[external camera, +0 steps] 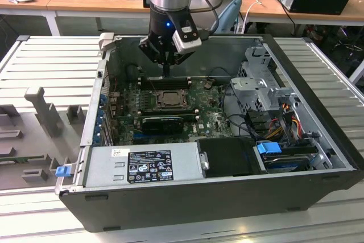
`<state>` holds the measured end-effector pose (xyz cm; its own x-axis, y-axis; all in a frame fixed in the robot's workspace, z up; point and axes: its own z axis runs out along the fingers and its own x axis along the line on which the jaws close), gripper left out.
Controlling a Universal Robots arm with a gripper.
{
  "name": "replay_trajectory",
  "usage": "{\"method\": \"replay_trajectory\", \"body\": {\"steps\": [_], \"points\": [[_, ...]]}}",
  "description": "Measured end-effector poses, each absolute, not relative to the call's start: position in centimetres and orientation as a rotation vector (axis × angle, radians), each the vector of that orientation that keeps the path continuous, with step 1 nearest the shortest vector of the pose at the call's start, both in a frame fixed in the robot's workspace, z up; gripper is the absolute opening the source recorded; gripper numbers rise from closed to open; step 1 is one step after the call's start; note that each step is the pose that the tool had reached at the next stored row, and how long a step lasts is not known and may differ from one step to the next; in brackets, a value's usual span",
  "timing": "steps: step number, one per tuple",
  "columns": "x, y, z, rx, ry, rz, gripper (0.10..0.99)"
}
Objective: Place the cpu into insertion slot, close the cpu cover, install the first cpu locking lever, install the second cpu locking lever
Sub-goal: 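Install the first cpu locking lever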
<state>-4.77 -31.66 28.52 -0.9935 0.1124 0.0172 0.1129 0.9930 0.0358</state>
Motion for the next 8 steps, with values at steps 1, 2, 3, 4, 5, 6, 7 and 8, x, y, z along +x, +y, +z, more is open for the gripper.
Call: {"method": "replay_trajectory", "body": {"steps": [1, 2, 3, 4, 5, 6, 7, 8], "points": [[-4.77, -31.66, 28.52, -0.166, -3.121, -0.057, 0.106], [-4.77, -31.66, 28.52, -0.155, -3.122, -0.057, 0.106], [-4.77, -31.66, 28.52, -0.138, -3.123, -0.057, 0.106], [-4.77, -31.66, 28.51, -0.126, -3.123, -0.057, 0.106], [-4.77, -31.66, 28.51, -0.108, -3.123, -0.057, 0.106], [-4.77, -31.66, 28.51, -0.094, -3.124, -0.057, 0.106], [-4.77, -31.66, 28.51, -0.083, -3.124, -0.057, 0.106], [-4.77, -31.66, 28.52, -0.064, -3.124, -0.057, 0.106]]}}
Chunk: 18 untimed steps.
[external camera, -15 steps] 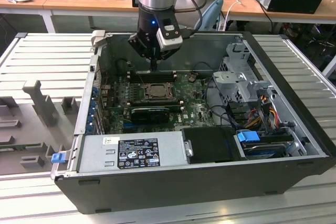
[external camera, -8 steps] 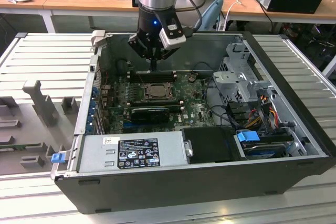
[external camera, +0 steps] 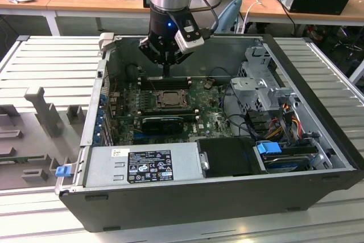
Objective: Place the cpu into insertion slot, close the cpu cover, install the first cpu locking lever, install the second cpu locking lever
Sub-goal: 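Install the first cpu locking lever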
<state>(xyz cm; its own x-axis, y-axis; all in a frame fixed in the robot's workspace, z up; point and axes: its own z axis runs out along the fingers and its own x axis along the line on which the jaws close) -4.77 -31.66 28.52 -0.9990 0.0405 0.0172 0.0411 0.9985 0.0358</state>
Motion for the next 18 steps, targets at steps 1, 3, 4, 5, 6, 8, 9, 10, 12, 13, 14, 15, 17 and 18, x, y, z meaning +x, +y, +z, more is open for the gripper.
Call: {"method": "replay_trajectory", "body": {"steps": [1, 3, 4, 5, 6, 8, 9, 10, 12, 13, 14, 15, 17, 18], "points": [[-4.8, -31.7, 28.5, -0.048, -3.124, -0.056, 0.106], [-4.8, -31.7, 28.5, -0.030, -3.124, -0.056, 0.106], [-4.8, -31.7, 28.5, -0.019, -3.124, -0.056, 0.106], [-4.8, -31.7, 28.5, -0.012, -3.124, -0.056, 0.106], [-4.8, -31.7, 28.5, -0.003, -3.124, -0.056, 0.106], [-4.8, -31.7, 28.5, 0.028, -3.124, -0.056, 0.106], [-4.8, -31.7, 28.5, 0.044, -3.123, -0.055, 0.106], [-4.8, -31.7, 28.5, 0.061, -3.123, -0.055, 0.106], [-5.2, -31.7, 28.5, 0.073, -3.122, -0.055, 0.106], [-5.5, -31.7, 28.5, 0.074, -3.123, -0.056, 0.106], [-5.8, -31.7, 28.4, 0.074, -3.124, -0.056, 0.106], [-6.2, -31.7, 28.4, 0.074, -3.126, -0.056, 0.106], [-7.1, -31.7, 28.3, 0.074, -3.135, -0.057, 0.106], [-7.2, -31.7, 28.2, 0.074, -3.137, -0.057, 0.106]]}}
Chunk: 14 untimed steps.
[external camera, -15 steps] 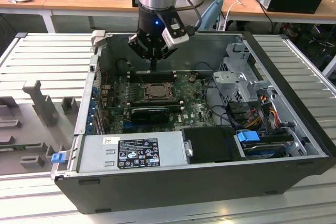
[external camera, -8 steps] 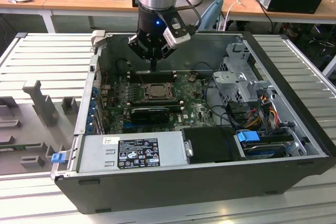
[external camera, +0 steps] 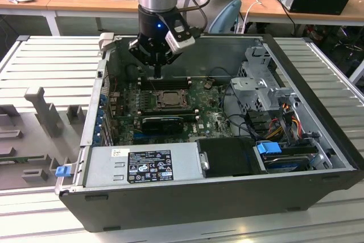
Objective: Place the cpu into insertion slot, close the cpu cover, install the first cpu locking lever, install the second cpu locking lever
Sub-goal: 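Install the first cpu locking lever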
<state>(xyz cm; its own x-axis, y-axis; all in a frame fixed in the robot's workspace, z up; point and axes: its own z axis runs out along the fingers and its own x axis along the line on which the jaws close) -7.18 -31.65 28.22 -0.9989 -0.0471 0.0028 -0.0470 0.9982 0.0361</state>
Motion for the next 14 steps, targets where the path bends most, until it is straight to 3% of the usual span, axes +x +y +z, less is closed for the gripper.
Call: {"method": "replay_trajectory", "body": {"steps": [14], "points": [[-7.93, -31.65, 27.95, 0.074, -3.138, -0.056, 0.106]]}}
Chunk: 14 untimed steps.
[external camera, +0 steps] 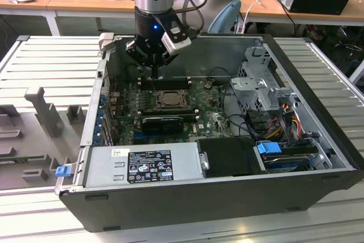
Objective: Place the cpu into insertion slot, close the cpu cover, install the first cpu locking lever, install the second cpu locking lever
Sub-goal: 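Install the first cpu locking lever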
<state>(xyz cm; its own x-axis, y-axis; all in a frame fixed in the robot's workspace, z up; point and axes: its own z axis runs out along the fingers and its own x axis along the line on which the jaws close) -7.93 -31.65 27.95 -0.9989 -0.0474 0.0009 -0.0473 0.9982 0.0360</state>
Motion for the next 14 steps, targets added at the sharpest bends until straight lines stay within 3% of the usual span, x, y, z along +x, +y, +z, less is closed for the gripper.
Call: {"method": "replay_trajectory", "body": {"steps": [14], "points": [[-10.5, -31.3, 27.1, 0.074, -3.138, -0.056, 0.106]]}}
